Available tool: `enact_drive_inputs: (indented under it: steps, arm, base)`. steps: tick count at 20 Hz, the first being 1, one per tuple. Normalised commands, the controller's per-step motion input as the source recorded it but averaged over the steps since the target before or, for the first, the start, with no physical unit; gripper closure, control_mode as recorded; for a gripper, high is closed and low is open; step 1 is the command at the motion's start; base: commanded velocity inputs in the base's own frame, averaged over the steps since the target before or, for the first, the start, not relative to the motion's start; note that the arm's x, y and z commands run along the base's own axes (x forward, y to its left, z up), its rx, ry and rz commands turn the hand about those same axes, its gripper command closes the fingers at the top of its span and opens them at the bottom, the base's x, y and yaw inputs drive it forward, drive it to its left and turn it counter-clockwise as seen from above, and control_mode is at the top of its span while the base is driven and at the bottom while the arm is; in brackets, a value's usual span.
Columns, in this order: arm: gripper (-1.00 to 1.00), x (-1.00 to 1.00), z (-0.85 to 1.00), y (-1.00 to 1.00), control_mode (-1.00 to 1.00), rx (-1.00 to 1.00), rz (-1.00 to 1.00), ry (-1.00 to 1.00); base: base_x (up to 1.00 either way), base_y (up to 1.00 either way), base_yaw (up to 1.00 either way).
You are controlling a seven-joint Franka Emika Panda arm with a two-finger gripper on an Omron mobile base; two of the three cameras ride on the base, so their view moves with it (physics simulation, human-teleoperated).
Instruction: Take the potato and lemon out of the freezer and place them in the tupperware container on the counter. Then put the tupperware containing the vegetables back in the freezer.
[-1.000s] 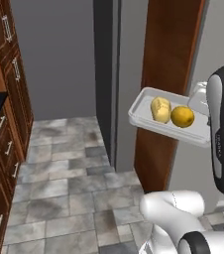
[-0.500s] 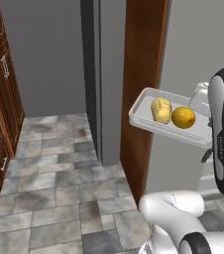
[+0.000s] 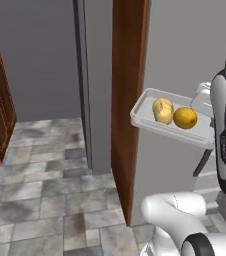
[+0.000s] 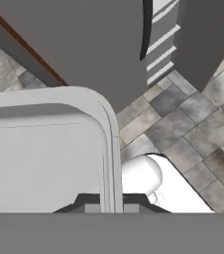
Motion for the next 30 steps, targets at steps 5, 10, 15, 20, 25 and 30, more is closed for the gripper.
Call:
enact_drive_inputs:
  steps: [5,10,15,20,25,30]
  arm:
    - [1.0,0.0,0.0,0.0,1.0,0.0,0.0,0.0]
    - [1.0,0.0,0.0,0.0,1.0,0.0,0.0,0.0]
    - [1.0,0.0,0.0,0.0,1.0,0.0,0.0,0.0]
    - [1.0,0.0,0.0,0.0,1.0,0.0,0.0,0.0]
    - [1.0,0.0,0.0,0.0,1.0,0.0,0.0,0.0]
    - [1.0,0.0,0.0,0.0,1.0,0.0,0.0,0.0]
  base:
    - [0.25,-0.61,0.07]
    - [0.38,-0.68,0.06]
    - [0.52,-0.58,0.02]
    - [0.37,-0.59,0.01]
    - [0.01,-0.62,0.0]
    - [0.26,-0.59,0.0]
